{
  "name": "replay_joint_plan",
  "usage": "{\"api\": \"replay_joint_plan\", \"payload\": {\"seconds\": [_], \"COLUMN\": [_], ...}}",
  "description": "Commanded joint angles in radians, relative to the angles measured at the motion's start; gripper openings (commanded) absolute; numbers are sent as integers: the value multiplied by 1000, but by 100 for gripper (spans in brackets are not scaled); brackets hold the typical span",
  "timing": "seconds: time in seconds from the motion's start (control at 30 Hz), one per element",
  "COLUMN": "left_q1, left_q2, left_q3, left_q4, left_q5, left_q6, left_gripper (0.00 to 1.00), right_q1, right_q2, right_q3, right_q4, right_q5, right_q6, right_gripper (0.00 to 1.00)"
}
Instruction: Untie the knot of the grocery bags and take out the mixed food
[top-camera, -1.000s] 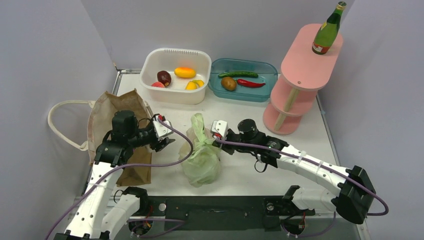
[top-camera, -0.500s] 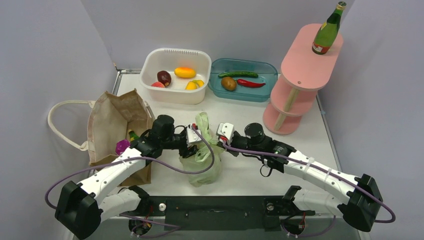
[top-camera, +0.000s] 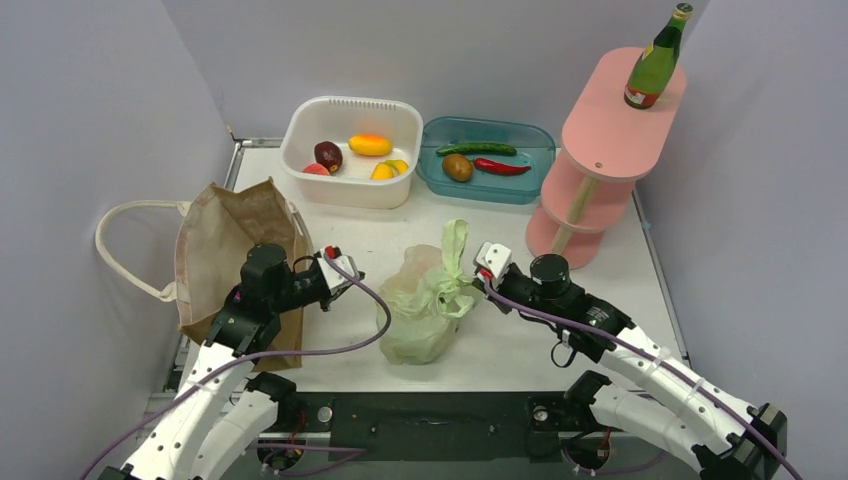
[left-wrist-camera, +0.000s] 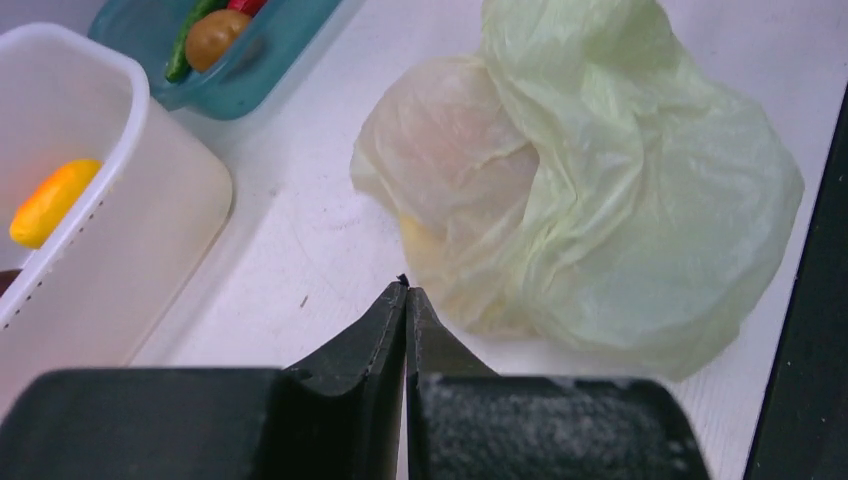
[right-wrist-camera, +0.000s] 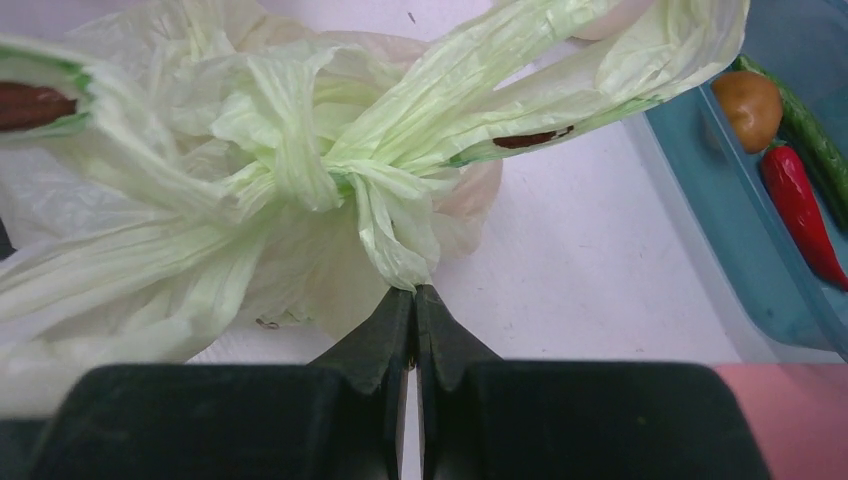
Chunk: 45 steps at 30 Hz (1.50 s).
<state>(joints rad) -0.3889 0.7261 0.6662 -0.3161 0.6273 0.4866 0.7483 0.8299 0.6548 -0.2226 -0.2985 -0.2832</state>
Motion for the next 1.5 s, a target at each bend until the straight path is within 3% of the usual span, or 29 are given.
{"api": "replay_joint_plan", "payload": {"seconds": [0.0,0.03,0.1,0.13,0.17,0.3,0.53,0.57,0.6,0.63,0.7,1.0,1.23,1.3,1.33,1.37,1.4,1.47], "left_q1": [36,26,-51,-76,-141,-312,-368,-373,-376,-375,-363,-152,-109,-119,-124,-137,-148,-191], "left_q2": [-10,-2,41,82,102,234,442,461,468,467,418,-28,-92,-77,-64,-57,-40,-19], "left_q3": [-14,0,35,49,75,128,146,151,162,166,145,-20,-58,-53,-43,-38,-27,-20], "left_q4": [-88,-60,-12,2,37,143,369,377,364,349,284,-22,-82,-61,-56,-54,-54,-45], "left_q5": [75,81,59,40,23,-65,-183,-193,-207,-210,-209,-157,-92,-85,-80,-77,-69,-84], "left_q6": [45,1,-82,-103,-149,-195,-203,-207,-221,-228,-231,-77,19,14,16,33,67,112], "left_gripper": [0,0,22,39,42,48,51,50,42,24,2,0,0,0,0,0,0,0], "right_q1": [-6,3,9,11,16,39,65,66,66,65,56,-105,-143,-135,-129,-127,-118,-106], "right_q2": [-47,-39,-17,-9,5,37,14,10,3,-1,-19,-164,-196,-169,-157,-130,-115,-66], "right_q3": [-9,-1,14,23,28,59,99,92,88,81,72,63,56,79,104,119,151,199], "right_q4": [-47,-43,-27,-19,-6,30,35,34,32,28,9,-181,-307,-308,-292,-283,-266,-237], "right_q5": [-1,-1,-2,-3,-4,-5,0,18,31,63,108,160,39,11,6,2,-8,-10], "right_q6": [9,10,21,29,33,40,39,30,21,19,11,68,49,51,56,64,64,60], "right_gripper": [0,0,0,0,0,0,0,0,0,0,0,0,0,9,24,32,48,65]}}
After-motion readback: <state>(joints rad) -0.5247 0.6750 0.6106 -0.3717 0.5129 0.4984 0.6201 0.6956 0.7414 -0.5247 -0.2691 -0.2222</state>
